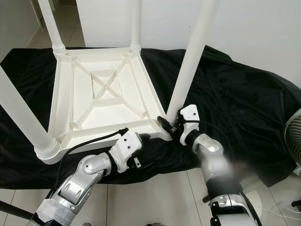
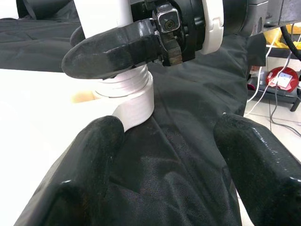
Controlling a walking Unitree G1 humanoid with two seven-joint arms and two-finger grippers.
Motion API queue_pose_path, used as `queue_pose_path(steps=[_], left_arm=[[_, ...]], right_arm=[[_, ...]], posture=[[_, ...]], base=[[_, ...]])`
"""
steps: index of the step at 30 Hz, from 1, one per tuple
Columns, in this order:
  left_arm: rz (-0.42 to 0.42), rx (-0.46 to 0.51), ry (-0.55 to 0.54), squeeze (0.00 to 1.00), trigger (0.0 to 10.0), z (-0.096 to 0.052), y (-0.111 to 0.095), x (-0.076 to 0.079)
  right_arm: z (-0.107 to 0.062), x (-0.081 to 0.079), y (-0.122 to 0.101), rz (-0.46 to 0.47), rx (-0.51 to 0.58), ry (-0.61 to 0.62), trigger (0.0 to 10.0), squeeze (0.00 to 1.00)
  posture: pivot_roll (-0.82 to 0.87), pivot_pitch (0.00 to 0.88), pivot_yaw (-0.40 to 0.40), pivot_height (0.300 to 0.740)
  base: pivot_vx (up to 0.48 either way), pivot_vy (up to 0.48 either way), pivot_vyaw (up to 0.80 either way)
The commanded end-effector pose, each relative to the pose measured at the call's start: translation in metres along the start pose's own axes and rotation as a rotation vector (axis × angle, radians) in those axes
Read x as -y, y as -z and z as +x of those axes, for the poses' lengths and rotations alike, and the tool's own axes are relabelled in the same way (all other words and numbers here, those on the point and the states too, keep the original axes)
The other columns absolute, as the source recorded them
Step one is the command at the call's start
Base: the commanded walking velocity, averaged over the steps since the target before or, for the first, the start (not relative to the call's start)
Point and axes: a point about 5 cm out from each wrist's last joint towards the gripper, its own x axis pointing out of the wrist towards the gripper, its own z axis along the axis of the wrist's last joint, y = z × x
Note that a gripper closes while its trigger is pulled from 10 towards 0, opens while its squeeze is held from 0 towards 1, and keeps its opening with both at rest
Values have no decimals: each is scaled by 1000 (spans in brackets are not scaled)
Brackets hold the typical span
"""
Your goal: Building children table
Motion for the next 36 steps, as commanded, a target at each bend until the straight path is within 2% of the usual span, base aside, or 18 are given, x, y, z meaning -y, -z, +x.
queue_pose_path(steps=[1,5,12,17,19,27,28,30,32,34,36], left_arm=[[6,-5,-3,0,10000,1,0,2],[0,-4,2,0,10000,1,1,4],[-4,-2,5,0,10000,2,1,6],[-7,0,10,0,10000,2,1,8],[-9,-1,11,0,10000,2,2,9],[-11,-2,15,0,10000,1,3,10],[-11,-2,15,0,10000,2,3,10],[-11,-2,15,0,10000,3,3,10],[-11,-2,15,0,10000,3,3,10],[-11,1,16,0,10000,4,3,11],[-11,3,17,0,10000,4,3,11]], right_arm=[[-3,-1,6,-6,-38,21,10000,0],[-2,-5,4,3,-23,111,10000,0],[-1,-12,1,3,-4,182,10000,0],[0,-21,-1,63,11,312,10000,0],[-1,-24,-1,88,18,419,10000,0],[-4,-29,0,130,10,584,10000,0],[-5,-33,2,147,-2,646,10000,0],[-4,-38,4,165,-7,686,10000,0],[-4,-38,4,165,-7,686,10000,0],[0,-47,2,194,-7,709,10000,0],[1,-50,1,200,0,700,10000,0]], posture=[[-49,63,-64,740],[-56,66,-71,740],[-60,66,-73,740],[-56,61,-81,740],[-55,59,-82,740],[-56,54,-86,740],[-56,52,-89,740],[-56,52,-89,740],[-56,52,-89,740],[-60,49,-86,740],[-60,49,-85,740]], base=[[0,0,0],[0,0,0],[0,0,0],[0,0,0],[0,0,0],[0,0,0],[0,0,0],[0,0,0],[0,0,0],[0,0,0],[0,0,0]])
